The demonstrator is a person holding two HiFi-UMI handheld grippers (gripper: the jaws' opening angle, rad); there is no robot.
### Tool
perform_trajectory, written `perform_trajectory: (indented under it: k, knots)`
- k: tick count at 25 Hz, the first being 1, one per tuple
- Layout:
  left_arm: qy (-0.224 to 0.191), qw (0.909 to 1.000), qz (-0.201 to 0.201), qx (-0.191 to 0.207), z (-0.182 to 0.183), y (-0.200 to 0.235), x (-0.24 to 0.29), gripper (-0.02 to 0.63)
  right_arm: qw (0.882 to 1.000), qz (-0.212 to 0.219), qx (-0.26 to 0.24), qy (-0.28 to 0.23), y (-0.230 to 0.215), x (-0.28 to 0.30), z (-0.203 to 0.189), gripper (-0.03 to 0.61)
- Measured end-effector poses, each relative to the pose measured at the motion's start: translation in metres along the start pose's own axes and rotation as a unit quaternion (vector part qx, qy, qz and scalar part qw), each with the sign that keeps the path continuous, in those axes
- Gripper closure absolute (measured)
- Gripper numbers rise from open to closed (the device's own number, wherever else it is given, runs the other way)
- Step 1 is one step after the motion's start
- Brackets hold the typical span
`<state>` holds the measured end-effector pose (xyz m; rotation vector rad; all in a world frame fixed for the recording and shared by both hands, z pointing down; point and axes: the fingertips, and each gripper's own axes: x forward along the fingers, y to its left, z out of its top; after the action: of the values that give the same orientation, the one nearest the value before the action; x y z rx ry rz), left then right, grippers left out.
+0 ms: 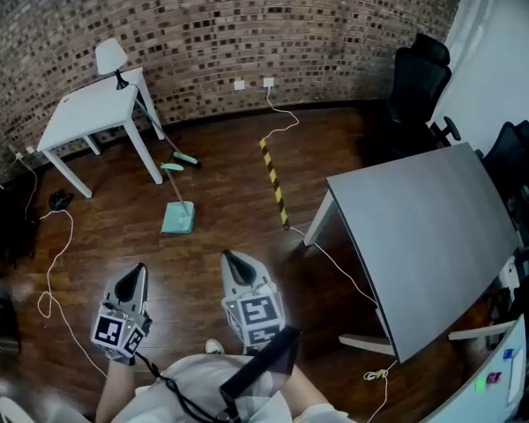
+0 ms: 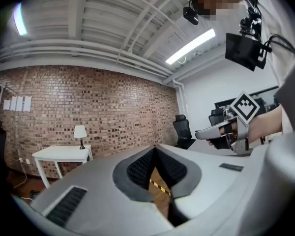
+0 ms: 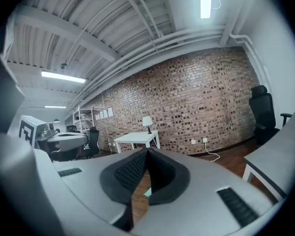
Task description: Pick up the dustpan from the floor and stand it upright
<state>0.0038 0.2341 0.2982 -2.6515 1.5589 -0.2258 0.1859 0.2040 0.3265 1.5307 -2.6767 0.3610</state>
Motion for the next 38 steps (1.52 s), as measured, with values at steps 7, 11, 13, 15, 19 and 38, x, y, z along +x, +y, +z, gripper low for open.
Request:
perform_trajectory:
  k: [7, 11, 13, 15, 19, 38]
  knots:
    - [-0.013, 0.9997, 0.009, -0.021, 0.002, 0.02, -0.021, 0.623, 1.0, 0.002, -0.021, -0.009, 0.033, 0.002, 0.01, 0.598]
    - [-0.019, 0.9996, -0.002, -0.02, -0.001, 0.02, -0.022, 0.623, 1.0, -0.005, -0.028, -0.01, 0.038, 0.003, 0.01, 0.6]
    - [-0.023, 0.9996, -0.007, -0.016, 0.002, 0.019, -0.021, 0.623, 0.999, -0.007, -0.031, -0.011, 0.037, 0.004, 0.015, 0.6]
    - [-0.025, 0.9996, -0.008, -0.013, 0.004, 0.022, -0.023, 0.623, 0.999, -0.004, -0.042, -0.006, 0.04, 0.005, 0.017, 0.6]
    - [-0.025, 0.9996, -0.006, -0.013, 0.001, 0.039, -0.021, 0.623, 0.998, -0.002, -0.053, 0.015, 0.048, 0.012, 0.025, 0.6]
    - [-0.03, 0.9992, -0.024, -0.013, -0.004, 0.047, -0.012, 0.623, 0.998, -0.009, -0.059, 0.019, 0.054, 0.026, 0.02, 0.6]
